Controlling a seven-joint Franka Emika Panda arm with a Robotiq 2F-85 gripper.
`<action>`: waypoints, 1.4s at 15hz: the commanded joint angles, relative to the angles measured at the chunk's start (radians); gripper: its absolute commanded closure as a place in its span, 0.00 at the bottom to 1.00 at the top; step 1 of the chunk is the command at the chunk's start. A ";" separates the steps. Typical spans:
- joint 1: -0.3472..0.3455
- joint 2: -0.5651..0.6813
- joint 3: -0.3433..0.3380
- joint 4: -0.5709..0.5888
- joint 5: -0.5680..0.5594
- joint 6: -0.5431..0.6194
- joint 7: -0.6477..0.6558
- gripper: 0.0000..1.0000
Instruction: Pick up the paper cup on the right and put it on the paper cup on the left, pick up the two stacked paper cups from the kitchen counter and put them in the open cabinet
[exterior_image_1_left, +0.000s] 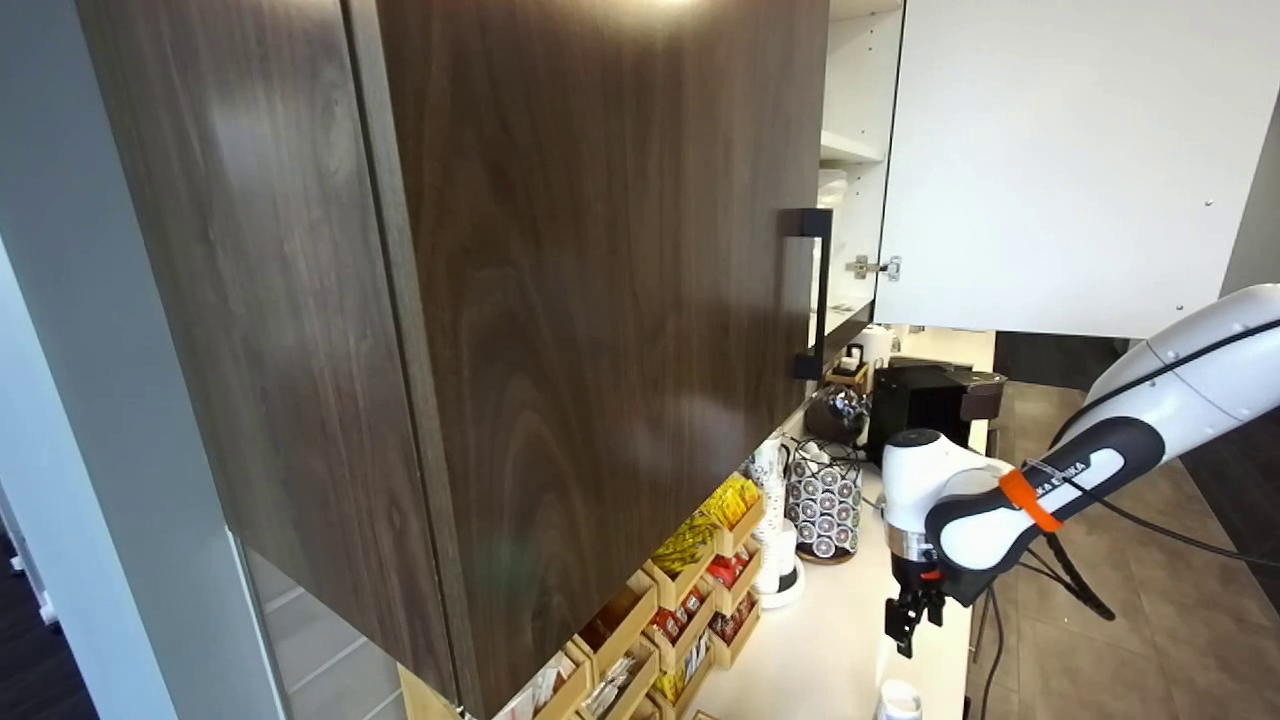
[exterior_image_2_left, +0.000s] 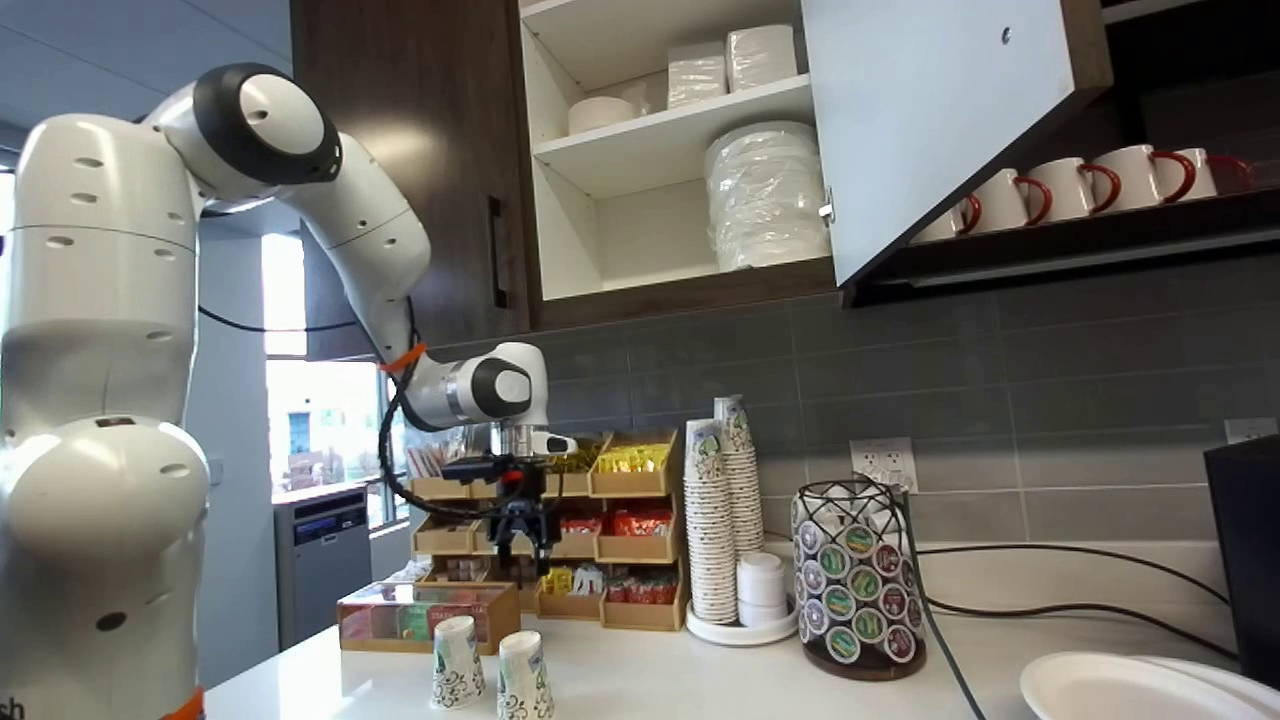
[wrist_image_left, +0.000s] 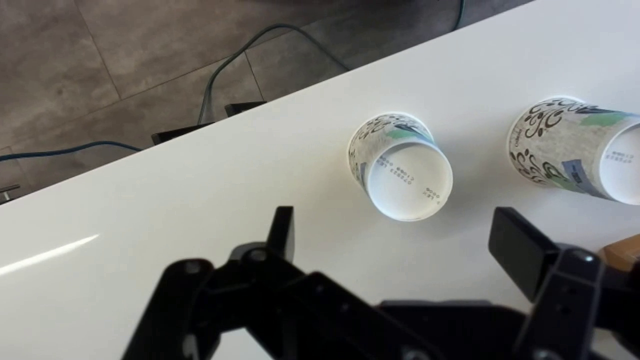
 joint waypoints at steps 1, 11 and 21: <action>0.023 0.002 -0.023 0.005 0.001 -0.002 -0.001 0.00; 0.040 0.201 -0.030 0.018 0.131 0.190 -0.080 0.00; 0.040 0.350 -0.032 0.069 0.168 0.225 -0.098 0.00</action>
